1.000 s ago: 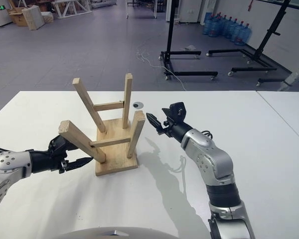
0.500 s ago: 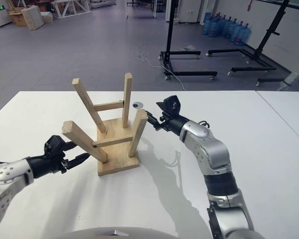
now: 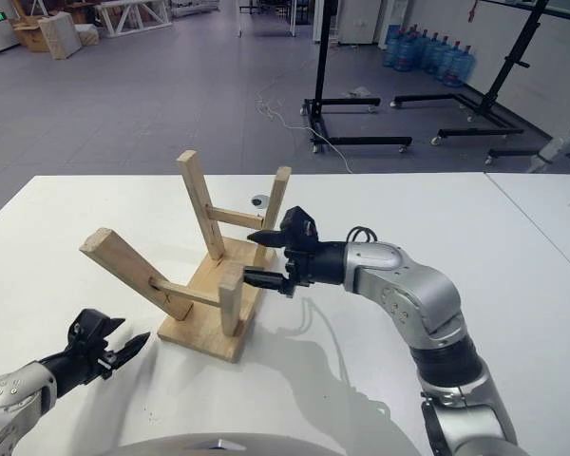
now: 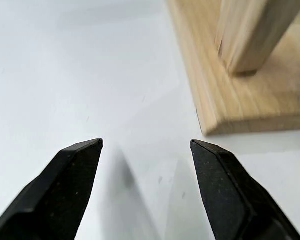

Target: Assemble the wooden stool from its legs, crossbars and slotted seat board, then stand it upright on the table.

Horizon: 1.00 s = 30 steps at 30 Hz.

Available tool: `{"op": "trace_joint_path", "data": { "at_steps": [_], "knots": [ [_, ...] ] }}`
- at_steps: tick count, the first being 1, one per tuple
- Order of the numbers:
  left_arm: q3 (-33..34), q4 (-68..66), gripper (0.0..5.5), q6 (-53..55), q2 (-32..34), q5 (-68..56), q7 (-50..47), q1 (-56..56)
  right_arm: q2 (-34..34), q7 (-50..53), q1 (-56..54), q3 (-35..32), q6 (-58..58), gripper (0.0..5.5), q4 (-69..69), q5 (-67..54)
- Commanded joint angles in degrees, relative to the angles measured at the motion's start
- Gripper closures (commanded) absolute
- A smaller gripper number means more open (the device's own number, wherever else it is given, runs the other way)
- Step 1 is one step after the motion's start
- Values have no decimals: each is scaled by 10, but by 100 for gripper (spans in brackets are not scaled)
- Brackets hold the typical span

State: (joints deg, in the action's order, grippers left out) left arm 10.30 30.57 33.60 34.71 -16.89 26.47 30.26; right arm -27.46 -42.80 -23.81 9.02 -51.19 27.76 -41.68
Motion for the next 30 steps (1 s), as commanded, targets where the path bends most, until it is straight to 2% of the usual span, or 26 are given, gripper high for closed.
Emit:
{"op": "trace_joint_path", "data": {
  "at_steps": [1, 5, 9, 13, 17, 22, 30],
  "knots": [
    [17, 32, 230, -15, 10, -13, 31, 11, -6, 7, -6, -6, -2, 148, -1, 4],
    [37, 94, 230, -66, 21, -48, 102, 44, -20, 20, 8, -55, 22, 148, -34, 18],
    [20, 144, 230, -70, 30, -69, 138, 66, -42, 15, 6, -97, 52, 148, -77, 34],
    [-57, 156, 230, -56, -7, -34, 84, 44, -59, -10, -22, -95, 61, 148, -122, 46],
    [-165, 166, 230, -40, -53, 16, 16, 28, -80, -47, -58, -82, 63, 148, -171, 60],
    [-247, 189, 230, -38, -79, 58, -35, 44, -97, -78, -81, -71, 65, 148, -204, 75],
    [-308, 149, 230, -14, -139, 113, -117, -6, -87, -93, -110, -64, 62, 148, -232, 82]
  ]
}}
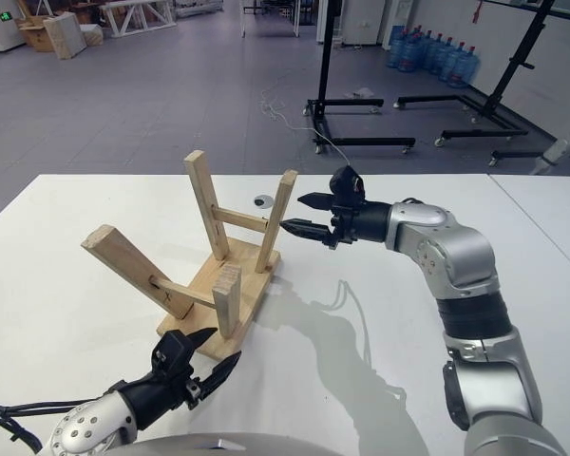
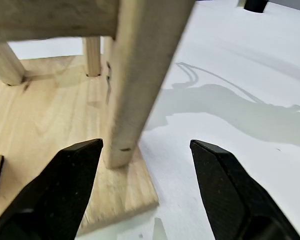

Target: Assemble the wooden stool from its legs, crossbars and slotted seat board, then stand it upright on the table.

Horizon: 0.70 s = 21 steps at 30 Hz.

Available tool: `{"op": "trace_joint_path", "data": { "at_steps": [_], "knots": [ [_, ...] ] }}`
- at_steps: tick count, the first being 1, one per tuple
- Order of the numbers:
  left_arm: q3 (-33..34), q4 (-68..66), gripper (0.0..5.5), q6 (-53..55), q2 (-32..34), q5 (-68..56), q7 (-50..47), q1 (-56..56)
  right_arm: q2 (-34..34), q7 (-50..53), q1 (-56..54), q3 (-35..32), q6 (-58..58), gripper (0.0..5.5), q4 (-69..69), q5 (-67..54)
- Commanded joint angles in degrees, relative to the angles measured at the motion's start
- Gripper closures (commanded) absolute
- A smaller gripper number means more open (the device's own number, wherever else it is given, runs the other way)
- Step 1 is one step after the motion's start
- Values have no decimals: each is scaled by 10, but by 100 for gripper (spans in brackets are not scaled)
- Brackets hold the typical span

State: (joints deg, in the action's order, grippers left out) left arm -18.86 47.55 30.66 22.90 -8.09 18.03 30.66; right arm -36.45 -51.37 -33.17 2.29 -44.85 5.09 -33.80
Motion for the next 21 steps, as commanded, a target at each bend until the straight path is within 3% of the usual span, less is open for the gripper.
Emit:
{"op": "trace_joint_path", "data": {
  "at_steps": [1, 9, 14, 21],
  "knots": [
    [-21, -24, 230, 15, -26, 31, -41, -10, 3, -9, -16, 3, -4, 148, -4, 2],
    [-46, -56, 230, -14, -63, 53, -68, -30, 3, -12, -17, 1, -11, 148, -2, 3],
    [-58, -76, 312, -60, -72, 69, -76, -28, 6, -10, -13, 3, -9, 148, 1, 6],
    [-23, -98, 404, -120, -63, 76, -69, -27, 13, -1, -5, 2, -4, 148, 10, 8]
  ]
}}
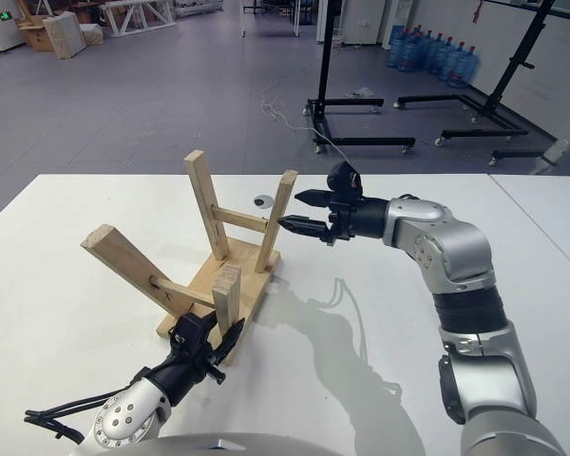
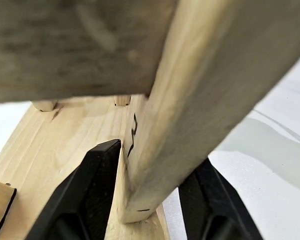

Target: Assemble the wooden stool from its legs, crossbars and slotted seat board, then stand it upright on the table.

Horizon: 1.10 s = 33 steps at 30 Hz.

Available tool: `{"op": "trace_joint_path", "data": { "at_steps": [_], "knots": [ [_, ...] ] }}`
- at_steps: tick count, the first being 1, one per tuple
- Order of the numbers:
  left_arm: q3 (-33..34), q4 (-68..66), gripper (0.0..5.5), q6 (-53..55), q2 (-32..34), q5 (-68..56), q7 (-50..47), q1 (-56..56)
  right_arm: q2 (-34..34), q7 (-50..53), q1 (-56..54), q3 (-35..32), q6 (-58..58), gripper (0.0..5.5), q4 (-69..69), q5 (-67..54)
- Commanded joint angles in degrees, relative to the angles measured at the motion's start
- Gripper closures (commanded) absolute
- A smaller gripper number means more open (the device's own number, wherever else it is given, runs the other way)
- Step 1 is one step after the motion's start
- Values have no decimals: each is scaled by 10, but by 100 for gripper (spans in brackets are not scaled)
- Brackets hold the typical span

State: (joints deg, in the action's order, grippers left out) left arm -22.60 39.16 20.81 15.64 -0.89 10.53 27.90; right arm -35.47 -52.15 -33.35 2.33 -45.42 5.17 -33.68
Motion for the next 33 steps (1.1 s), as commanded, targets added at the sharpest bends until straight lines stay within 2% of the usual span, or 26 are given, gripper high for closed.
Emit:
{"op": "trace_joint_path", "data": {
  "at_steps": [1, 4, 7, 11, 18, 23, 26, 30, 33],
  "knots": [
    [19, -19, 412, -31, 12, 0, 12, 2, 5, 8, -2, 0, 3, 148, 10, 7],
    [28, -32, 440, -60, 26, -6, 31, 10, 7, 13, 1, -4, 8, 148, 10, 7],
    [44, -38, 442, -83, 49, -16, 60, 18, 10, 20, 8, -7, 11, 148, 16, 6],
    [77, -34, 444, -106, 125, -64, 164, 10, 2, 2, 25, -17, 20, 148, 1, -1],
    [171, -99, 446, -102, 217, -160, 309, -69, -91, -241, 71, -49, 65, 148, -108, -44],
    [196, -148, 448, -102, 231, -185, 356, -91, -103, -281, 84, -75, 53, 148, -130, -68],
    [205, -168, 448, -106, 232, -193, 374, -90, -84, -281, 101, -48, 104, 148, -141, -26],
    [204, -184, 448, -108, 235, -201, 404, -108, -21, -275, 116, 26, 206, 148, -174, 52],
    [201, -205, 448, -106, 240, -211, 430, -132, 37, -261, 107, 52, 266, 148, -219, 84]
  ]
}}
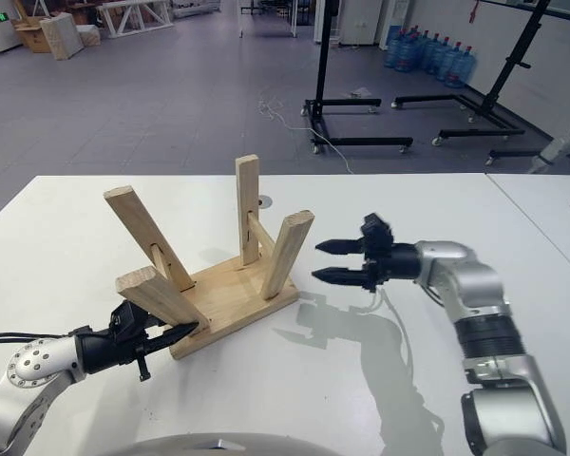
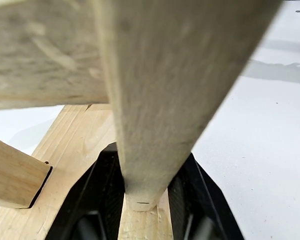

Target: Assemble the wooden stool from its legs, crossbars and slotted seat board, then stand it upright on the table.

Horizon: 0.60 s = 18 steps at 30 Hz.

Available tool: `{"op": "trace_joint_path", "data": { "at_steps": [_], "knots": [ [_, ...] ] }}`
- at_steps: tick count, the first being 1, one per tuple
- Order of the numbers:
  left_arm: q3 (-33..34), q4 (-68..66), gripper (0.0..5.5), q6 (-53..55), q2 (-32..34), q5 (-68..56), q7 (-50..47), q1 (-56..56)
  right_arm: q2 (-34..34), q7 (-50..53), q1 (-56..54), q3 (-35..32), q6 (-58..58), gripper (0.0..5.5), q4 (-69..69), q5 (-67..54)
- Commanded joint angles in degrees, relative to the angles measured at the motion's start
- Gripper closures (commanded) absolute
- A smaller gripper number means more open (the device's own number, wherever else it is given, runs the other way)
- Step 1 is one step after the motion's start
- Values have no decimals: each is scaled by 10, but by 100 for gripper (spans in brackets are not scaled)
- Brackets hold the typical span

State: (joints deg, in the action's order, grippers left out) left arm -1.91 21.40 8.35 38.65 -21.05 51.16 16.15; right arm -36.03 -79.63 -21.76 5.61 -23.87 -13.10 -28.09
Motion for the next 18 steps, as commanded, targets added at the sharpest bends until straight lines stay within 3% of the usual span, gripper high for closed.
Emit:
{"op": "trace_joint_path", "data": {
  "at_steps": [1, 8, 18],
  "knots": [
    [-6, -33, 448, 20, 13, -11, 32, -19, 57, 17, -15, 22, 65, 148, -49, 34],
    [0, -50, 448, 29, 29, -22, 65, -41, 93, 7, -45, 20, 119, 148, -113, 57],
    [0, -63, 448, 29, 26, -23, 71, -61, 105, -40, -47, 21, 102, 322, -105, 46]
  ]
}}
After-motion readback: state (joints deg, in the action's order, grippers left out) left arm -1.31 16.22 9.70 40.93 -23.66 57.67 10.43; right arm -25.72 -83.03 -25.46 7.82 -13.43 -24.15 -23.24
